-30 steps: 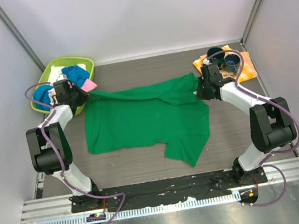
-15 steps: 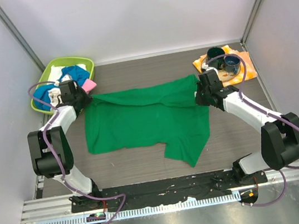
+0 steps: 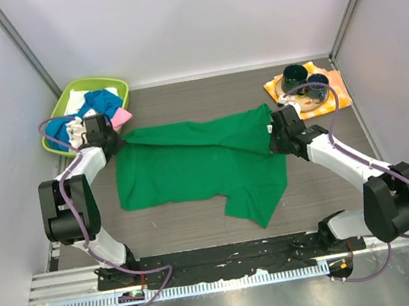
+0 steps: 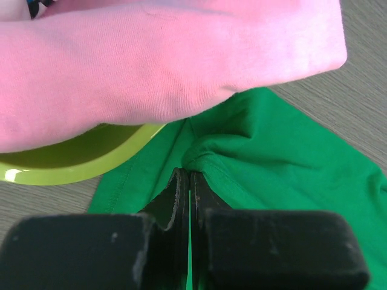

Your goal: Fold and stack the t-shirts

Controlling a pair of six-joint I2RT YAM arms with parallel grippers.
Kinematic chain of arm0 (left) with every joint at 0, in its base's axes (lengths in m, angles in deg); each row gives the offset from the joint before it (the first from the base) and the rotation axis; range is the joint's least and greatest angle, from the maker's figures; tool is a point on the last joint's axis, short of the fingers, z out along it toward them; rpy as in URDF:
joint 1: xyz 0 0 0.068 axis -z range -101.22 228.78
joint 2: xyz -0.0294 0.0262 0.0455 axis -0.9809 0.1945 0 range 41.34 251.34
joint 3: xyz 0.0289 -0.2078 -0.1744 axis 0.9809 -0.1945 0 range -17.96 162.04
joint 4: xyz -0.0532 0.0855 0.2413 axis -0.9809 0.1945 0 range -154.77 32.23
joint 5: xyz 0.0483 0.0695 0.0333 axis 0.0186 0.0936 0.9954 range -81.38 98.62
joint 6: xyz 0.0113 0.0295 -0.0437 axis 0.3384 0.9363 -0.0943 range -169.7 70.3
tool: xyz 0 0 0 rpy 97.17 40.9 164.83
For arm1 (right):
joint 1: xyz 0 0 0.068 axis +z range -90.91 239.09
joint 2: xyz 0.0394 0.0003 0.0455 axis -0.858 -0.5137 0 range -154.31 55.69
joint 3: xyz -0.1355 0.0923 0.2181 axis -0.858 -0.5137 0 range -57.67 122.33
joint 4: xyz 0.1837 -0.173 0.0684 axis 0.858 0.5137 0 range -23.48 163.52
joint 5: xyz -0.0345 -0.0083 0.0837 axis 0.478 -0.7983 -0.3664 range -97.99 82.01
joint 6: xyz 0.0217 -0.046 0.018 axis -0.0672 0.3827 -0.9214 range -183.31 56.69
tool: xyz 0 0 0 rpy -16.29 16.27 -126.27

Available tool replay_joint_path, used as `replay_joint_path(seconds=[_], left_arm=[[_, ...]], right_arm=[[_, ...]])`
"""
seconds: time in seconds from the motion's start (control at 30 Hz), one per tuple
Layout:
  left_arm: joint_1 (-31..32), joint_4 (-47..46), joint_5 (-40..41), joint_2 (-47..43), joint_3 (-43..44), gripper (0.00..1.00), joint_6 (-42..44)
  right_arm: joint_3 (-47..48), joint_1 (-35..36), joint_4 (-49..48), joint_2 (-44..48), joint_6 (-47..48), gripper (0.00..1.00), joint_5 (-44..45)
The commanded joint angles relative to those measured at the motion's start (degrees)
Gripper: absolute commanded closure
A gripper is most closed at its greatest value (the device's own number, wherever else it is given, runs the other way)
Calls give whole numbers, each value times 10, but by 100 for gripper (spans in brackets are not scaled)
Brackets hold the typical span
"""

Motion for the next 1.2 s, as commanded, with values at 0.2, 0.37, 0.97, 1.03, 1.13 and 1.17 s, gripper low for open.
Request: replay_joint_path(seconds=[0.2, 0.37, 0.97, 1.03, 1.13, 1.17], left_arm=[[-3, 4, 33, -9, 47, 100, 24], [-4, -6, 34, 2, 41, 100, 22], [8, 69, 86, -78, 73, 0, -27], [14, 78, 65, -91, 96, 0, -25], [17, 110, 60, -105, 126, 3, -41], [41, 111, 59, -113, 124, 4, -54]], right_arm=[[73, 4, 15, 20, -20, 99, -12], [27, 18, 14, 38, -27, 99, -1], [168, 33, 39, -52, -16, 5, 99], [205, 33, 32, -89, -2, 4, 94], [283, 31, 27, -163, 8, 4, 88], [317, 25, 27, -199, 11, 4, 72]])
